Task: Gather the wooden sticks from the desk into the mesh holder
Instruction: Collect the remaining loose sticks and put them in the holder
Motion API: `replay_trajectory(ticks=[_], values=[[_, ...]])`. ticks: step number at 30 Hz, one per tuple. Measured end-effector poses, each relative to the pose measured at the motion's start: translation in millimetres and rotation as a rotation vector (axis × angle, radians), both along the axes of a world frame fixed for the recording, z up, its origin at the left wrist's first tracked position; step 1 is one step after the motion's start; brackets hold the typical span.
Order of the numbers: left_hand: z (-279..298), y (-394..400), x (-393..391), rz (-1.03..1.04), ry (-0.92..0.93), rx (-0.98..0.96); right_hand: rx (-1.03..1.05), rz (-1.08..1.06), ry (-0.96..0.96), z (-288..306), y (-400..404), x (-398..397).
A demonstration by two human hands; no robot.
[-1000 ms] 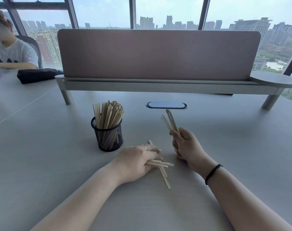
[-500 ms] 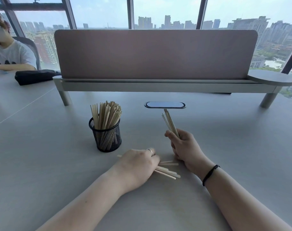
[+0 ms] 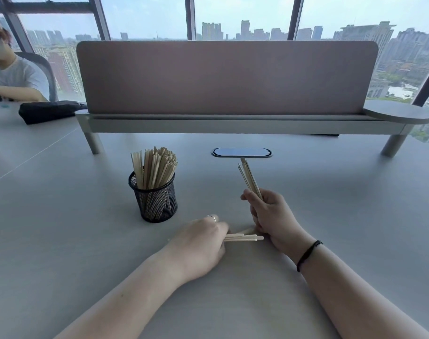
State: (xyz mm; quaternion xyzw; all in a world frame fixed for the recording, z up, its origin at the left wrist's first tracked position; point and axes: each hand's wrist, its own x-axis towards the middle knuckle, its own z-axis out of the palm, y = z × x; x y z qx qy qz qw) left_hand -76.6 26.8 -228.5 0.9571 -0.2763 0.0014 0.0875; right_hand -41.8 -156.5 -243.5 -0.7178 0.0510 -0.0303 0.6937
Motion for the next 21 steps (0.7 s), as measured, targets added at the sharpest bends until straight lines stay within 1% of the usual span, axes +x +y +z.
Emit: replay_trajectory(ticks=[6,9,12,14,17,18,21], values=[[6,-7,-7,0.018,-0.103,0.1,-0.01,0.002,0.008,3,0,-3],[3,-5,-6,0.011,-0.144,0.084,-0.018,0.002,0.003,3,1,-3],[-4,0,-4,-0.037,-0.233,0.026,-0.008,-0.002,0.004,4,1,-4],[-8,5,2,-0.053,-0.278,-0.093,0.017,-0.008,0.009,6,1,-4],[-8,10,11,0.011,-0.257,-0.427,0.068,-0.008,0.023,8,0,-4],[-7,10,14,0.034,-0.229,-0.568,0.068,-0.002,0.024,8,0,-4],[2,7,15,0.098,-0.035,-0.965,0.025,0.002,0.024,9,0,-6]])
